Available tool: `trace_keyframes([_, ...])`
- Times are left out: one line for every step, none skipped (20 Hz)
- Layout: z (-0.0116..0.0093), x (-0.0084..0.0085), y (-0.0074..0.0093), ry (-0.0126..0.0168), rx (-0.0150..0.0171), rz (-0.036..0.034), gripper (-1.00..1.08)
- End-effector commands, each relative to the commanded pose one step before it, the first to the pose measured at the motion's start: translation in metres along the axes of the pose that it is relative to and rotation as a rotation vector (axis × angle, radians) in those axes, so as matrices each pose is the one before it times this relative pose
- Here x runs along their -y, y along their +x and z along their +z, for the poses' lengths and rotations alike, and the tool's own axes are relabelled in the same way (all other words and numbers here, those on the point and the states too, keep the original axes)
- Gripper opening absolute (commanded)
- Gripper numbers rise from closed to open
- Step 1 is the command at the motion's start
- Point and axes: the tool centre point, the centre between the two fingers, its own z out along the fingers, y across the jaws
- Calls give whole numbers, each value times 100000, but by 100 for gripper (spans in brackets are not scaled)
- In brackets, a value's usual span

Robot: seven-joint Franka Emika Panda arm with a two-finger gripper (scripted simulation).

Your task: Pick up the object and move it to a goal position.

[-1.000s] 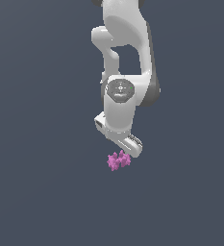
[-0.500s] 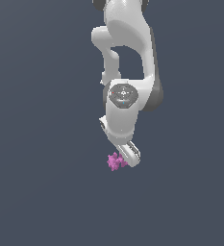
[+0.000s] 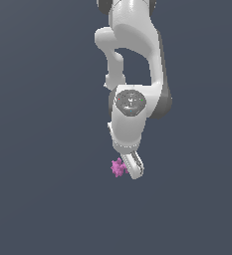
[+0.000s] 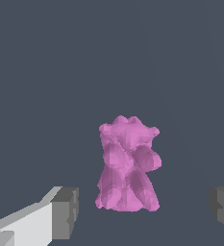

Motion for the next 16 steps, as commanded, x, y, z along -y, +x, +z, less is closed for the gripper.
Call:
trace_keyframes([18,202,13,119,-110,2793,100])
trace_keyframes([6,55,-2,31,-28,736,100])
trace_keyframes([5,45,-3,26,-23,601,100])
trace_keyframes([4,35,-2,20,-18,468,100])
trace_keyframes([3,24,1,15,-13,338,100])
trace_keyframes([2,16,-5,8,-7,195,100])
trace_keyframes([0,5,1,3,-3,69,100])
trace_keyframes([1,-30,-6,-22,20,-441,100])
trace_keyframes([42,0,-3,0,0,0,100])
trace_keyframes([125,1,-8,0,0,0,100])
trace_keyframes([207,1,-14,0,0,0,100])
trace_keyframes([288,-14,26,2,-3,69,100])
trace_keyframes([373,0,-25,0,0,0,100])
trace_keyframes([454,-20,24,2,-5,84,100])
trace_keyframes([539,-15,-6,1,-3,49,100])
trace_keyframes([617,-23,0,1,-5,69,100])
